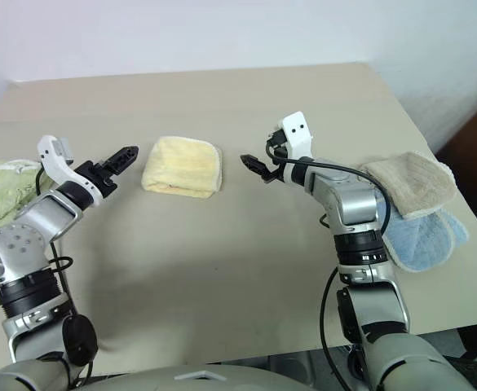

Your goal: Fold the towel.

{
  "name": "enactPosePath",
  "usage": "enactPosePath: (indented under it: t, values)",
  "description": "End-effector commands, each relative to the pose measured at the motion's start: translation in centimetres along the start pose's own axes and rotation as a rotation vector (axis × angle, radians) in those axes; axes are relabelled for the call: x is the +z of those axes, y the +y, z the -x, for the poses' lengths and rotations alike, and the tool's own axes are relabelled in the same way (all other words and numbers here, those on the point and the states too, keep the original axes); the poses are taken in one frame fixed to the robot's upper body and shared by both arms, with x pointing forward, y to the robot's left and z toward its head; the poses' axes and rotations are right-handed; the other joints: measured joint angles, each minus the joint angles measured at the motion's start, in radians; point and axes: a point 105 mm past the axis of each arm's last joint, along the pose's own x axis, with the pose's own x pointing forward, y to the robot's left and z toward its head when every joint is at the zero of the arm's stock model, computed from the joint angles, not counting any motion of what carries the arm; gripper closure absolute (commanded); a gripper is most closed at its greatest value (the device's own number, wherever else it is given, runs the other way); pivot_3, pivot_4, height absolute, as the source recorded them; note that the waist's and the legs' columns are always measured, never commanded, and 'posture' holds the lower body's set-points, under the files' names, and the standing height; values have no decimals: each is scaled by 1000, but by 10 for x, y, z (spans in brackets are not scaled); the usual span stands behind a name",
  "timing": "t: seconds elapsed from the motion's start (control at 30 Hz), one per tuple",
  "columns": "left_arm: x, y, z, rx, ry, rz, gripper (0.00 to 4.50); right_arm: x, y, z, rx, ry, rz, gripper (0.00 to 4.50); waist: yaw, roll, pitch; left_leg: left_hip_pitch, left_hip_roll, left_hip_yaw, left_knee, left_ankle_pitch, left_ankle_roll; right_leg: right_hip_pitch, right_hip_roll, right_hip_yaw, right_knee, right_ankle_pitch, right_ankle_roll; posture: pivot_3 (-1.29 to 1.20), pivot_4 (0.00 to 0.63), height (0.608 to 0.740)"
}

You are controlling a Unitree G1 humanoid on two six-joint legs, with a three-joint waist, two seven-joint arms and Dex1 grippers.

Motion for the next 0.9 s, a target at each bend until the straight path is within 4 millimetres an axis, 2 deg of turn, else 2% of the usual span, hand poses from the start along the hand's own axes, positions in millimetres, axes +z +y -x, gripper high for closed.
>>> enactPosePath:
  t: [0.03,0.1,0.27,0.43,0.77,0.9]
  values:
    - [5,-3,9,30,-18,73,34,14,8,17,38,-59,53,0,3,0,0,0,0,-1,0,0,0,0,0,0,0,0,0,0,150,728]
    - [3,-2,11,53,-11,115,34,12,13,26,65,-56,66,0,3,-1,0,0,0,0,0,0,0,0,0,0,0,0,0,0,150,728]
    - [-19,4,14,127,77,168,34,0,20,44,109,-23,89,0,3,-1,0,1,0,-1,0,0,0,1,0,0,0,0,0,0,150,728]
    - [-35,3,8,137,124,274,34,-4,20,43,99,-14,88,0,3,-1,0,5,0,0,0,0,-1,4,0,1,-2,-1,-1,0,150,728]
    - [-53,-12,-27,90,161,445,34,0,21,40,78,-37,101,0,7,-2,0,7,-1,0,0,0,-1,5,0,1,-3,-2,-3,0,150,728]
    - [-61,-19,-34,72,176,467,34,1,20,41,73,-41,105,0,9,-3,0,6,-1,0,0,0,-1,6,0,1,-4,-2,-3,0,150,728]
